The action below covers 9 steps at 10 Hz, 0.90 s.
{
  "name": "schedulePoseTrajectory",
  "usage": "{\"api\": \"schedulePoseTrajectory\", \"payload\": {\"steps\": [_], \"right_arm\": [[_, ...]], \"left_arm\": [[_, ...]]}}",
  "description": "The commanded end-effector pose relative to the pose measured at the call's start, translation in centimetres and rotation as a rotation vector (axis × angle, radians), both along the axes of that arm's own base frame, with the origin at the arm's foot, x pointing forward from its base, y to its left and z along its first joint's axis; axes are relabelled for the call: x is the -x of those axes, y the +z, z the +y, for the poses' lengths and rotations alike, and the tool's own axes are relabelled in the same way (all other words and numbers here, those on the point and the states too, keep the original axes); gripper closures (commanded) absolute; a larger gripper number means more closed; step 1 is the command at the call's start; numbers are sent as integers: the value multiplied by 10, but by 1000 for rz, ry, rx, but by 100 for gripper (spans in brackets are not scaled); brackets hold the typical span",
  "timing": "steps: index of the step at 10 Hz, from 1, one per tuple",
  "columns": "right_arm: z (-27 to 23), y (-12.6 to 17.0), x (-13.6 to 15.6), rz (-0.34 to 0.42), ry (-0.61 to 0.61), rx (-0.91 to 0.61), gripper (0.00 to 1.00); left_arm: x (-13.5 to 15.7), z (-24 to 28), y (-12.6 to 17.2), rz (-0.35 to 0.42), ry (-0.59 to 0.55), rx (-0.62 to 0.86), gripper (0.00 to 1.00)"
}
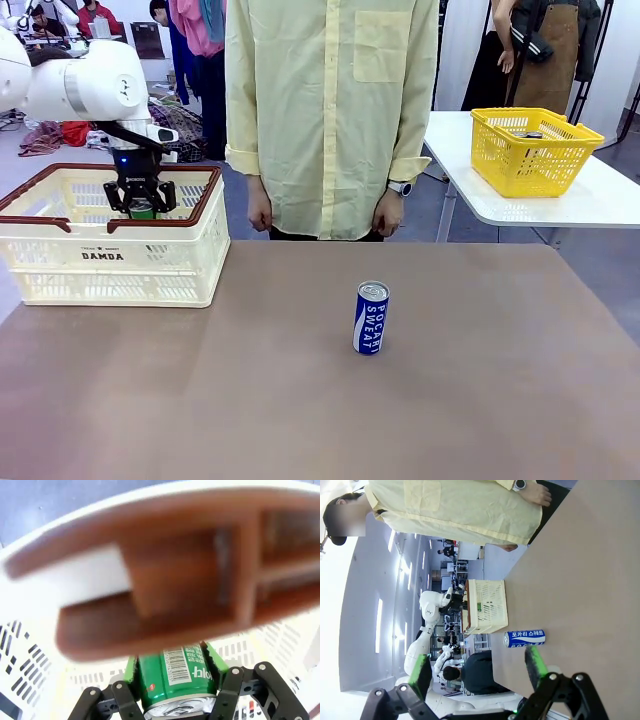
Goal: Place the drinks into the Shopping basket.
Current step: Pick up one drink and place it into the Shopping basket.
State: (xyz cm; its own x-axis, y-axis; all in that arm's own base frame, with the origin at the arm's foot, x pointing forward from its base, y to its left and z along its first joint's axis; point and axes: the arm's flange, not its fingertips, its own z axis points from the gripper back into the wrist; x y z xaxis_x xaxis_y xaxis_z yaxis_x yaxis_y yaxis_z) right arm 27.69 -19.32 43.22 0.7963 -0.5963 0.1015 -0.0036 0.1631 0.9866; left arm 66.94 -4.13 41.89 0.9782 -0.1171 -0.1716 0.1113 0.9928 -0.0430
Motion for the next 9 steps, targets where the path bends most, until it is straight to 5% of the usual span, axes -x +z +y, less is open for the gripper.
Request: {"api": "schedulePoseTrajectory", "payload": {"steps": [1,2,3,9], "right_arm": [[-1,3,-4,-28,-7,-5,0],[-1,3,-4,-28,-7,-5,0],[-1,3,-4,-28,-7,-5,0],[-1,3,-4,-28,-7,-5,0]], "left_arm": [[10,2,7,-29,-14,19,67],[11,2,6,-18,-25,10,9],[12,2,7,-9,-34,18,0],[12,13,19,-25,-4,43,0]]}}
